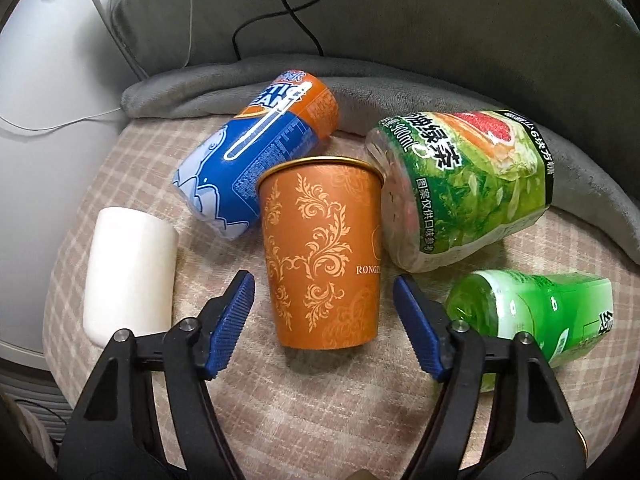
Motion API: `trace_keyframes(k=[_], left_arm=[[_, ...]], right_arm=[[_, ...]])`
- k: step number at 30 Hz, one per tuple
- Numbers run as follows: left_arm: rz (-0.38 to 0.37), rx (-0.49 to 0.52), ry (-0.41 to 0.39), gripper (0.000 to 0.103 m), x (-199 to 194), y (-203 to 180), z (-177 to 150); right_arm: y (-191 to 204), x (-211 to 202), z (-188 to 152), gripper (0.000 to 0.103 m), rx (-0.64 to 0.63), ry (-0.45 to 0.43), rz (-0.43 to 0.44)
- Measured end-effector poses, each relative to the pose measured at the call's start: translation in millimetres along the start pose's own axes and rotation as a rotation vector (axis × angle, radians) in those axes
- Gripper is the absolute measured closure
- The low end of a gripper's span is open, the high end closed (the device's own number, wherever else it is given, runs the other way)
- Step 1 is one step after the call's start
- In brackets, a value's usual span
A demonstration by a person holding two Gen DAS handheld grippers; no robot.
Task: Flip cup upright
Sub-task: 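Move the open right gripper toward the orange gold-printed paper cup, then close the right gripper around the orange cup and lift it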
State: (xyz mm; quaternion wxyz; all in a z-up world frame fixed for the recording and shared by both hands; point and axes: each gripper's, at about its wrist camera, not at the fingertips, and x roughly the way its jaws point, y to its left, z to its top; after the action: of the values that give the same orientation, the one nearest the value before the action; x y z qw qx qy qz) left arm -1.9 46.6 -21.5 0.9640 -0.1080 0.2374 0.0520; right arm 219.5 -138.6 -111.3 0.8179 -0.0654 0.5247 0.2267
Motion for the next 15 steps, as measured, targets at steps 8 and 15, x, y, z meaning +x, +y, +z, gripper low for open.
trace_keyframes(k=[8,15], left_arm=[[0.001,-0.001,0.002,0.017,-0.3,0.6,-0.2],[-0.008,0.007,0.011,0.017,0.9,-3.3,0.2]], right_arm=[[-0.7,2.7,-0.9,0.041,0.015,0.004,0.027],[-0.1,-13.7,-13.6,0.042,0.029,-0.030,0.061]])
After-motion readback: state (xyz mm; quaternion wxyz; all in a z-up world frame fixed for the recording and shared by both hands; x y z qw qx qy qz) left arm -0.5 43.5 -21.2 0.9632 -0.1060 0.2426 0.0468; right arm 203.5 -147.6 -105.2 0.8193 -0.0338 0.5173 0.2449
